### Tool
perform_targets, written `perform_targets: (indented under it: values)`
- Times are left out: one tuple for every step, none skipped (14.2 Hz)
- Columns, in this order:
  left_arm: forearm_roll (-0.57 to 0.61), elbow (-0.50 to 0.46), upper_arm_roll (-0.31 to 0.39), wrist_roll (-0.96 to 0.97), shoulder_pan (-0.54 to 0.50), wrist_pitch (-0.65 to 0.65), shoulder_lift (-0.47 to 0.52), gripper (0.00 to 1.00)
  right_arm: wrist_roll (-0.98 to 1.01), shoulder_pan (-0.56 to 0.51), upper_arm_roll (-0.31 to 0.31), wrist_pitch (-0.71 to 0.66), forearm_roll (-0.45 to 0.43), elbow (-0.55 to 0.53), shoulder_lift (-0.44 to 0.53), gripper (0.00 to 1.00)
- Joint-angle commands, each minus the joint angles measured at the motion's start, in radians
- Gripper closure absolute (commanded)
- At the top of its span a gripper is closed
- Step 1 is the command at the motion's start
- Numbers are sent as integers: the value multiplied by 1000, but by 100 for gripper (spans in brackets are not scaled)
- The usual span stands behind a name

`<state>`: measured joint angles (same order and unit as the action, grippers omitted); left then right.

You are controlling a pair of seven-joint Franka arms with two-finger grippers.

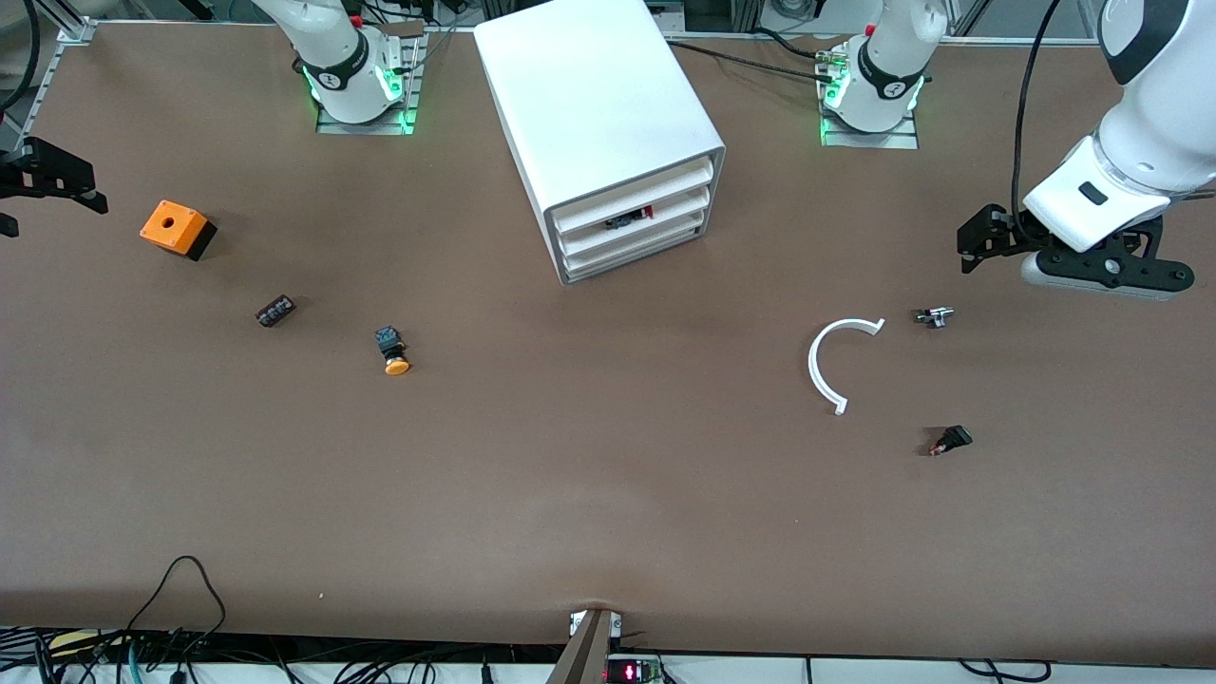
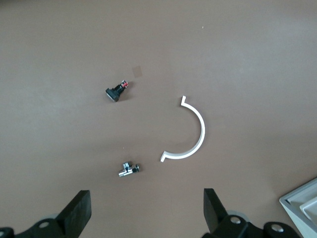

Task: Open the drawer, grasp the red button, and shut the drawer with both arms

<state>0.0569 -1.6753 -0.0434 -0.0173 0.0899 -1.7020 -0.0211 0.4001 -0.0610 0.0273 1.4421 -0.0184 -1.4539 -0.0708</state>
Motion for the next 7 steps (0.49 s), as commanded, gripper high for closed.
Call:
perform_targets:
  values:
    - [-3, 17, -1, -20, -4, 30, 12, 0, 11, 1, -4, -14, 5, -2, -3, 0]
    - [-3, 20, -3, -20, -2, 31, 10, 0, 11, 4, -4, -14, 5, -2, -15, 0]
    - [-3, 22, -3, -20, -1, 36, 12, 0, 11, 6, -4, -14, 5, -3, -20, 0]
    - [-3, 22, -3, -20, -2, 36, 12, 0, 13, 4, -4, -14, 5, -3, -21, 0]
    - [-3, 22, -3, -20, -2, 42, 10, 0, 11, 4, -4, -14, 5, -5, -26, 0]
    - [-3, 22, -1, -20, -2, 45, 9, 0, 11, 6, -4, -12, 3, -5, -36, 0]
    - [-3, 26, -3, -20, -2, 44, 3, 0, 9, 10, -4, -11, -2, -5, -47, 0]
